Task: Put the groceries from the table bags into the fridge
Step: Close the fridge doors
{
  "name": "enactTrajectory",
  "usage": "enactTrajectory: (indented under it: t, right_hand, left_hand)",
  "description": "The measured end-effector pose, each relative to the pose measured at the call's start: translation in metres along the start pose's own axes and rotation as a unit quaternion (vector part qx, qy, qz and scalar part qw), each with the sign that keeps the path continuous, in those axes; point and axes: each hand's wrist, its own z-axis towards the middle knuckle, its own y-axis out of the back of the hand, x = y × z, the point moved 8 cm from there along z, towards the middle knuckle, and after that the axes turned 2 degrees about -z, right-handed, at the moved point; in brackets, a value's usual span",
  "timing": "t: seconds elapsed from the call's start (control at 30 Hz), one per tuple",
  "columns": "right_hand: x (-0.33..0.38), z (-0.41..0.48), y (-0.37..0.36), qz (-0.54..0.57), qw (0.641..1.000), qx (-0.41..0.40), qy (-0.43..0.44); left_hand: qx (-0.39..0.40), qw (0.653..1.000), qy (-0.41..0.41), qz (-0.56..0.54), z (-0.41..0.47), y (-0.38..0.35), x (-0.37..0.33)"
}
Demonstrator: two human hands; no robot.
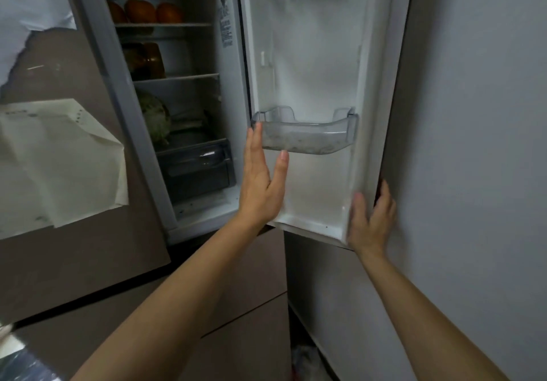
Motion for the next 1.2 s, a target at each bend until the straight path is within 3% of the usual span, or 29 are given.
enactTrajectory:
  t: [0.17, 0.3, 0.4, 0.5, 0.6, 0.7, 0.8, 0.97, 1.1, 1.2]
  right_hand:
    - [0.011, -0.019, 0.019, 0.016, 0.999, -0.048, 0.0]
    - [0.043, -0.045, 0.013, 0.036, 0.998, -0.054, 0.001]
    - [0.062, -0.071, -0.006, 0.075, 0.997, -0.007, 0.008]
    - [0.081, -0.101, -0.025, 0.02, 0.998, 0.02, 0.047]
    - [0.101, -0.13, -0.066, -0.01, 0.988, 0.103, 0.113]
    - [0.127, -0.16, -0.113, -0.071, 0.971, 0.135, 0.186]
    - [0.15, -0.185, -0.154, -0.059, 0.965, 0.147, 0.21]
    - [0.168, -0.203, -0.216, -0.128, 0.935, 0.249, 0.22]
    - [0.173, -0.206, -0.247, -0.198, 0.886, 0.329, 0.259]
    - [0.176, -0.204, -0.263, -0.217, 0.878, 0.341, 0.256]
  left_hand:
    - [-0.034, 0.996, 0.061, -0.047, -0.006, 0.034, 0.012]
    - [-0.011, 0.997, 0.08, -0.006, -0.016, 0.061, 0.021]
    - [0.012, 0.998, 0.057, 0.018, -0.023, 0.086, 0.03]
    - [0.018, 0.997, 0.043, 0.066, -0.033, 0.119, 0.04]
    - [0.004, 0.984, 0.056, 0.166, -0.05, 0.162, 0.056]
    - [0.007, 0.947, 0.048, 0.319, -0.067, 0.203, 0.077]
    - [0.041, 0.889, 0.079, 0.449, -0.081, 0.236, 0.102]
    - [0.112, 0.811, 0.14, 0.557, -0.091, 0.275, 0.137]
    - [0.143, 0.792, 0.145, 0.575, -0.092, 0.276, 0.145]
    - [0.143, 0.79, 0.151, 0.577, -0.091, 0.275, 0.146]
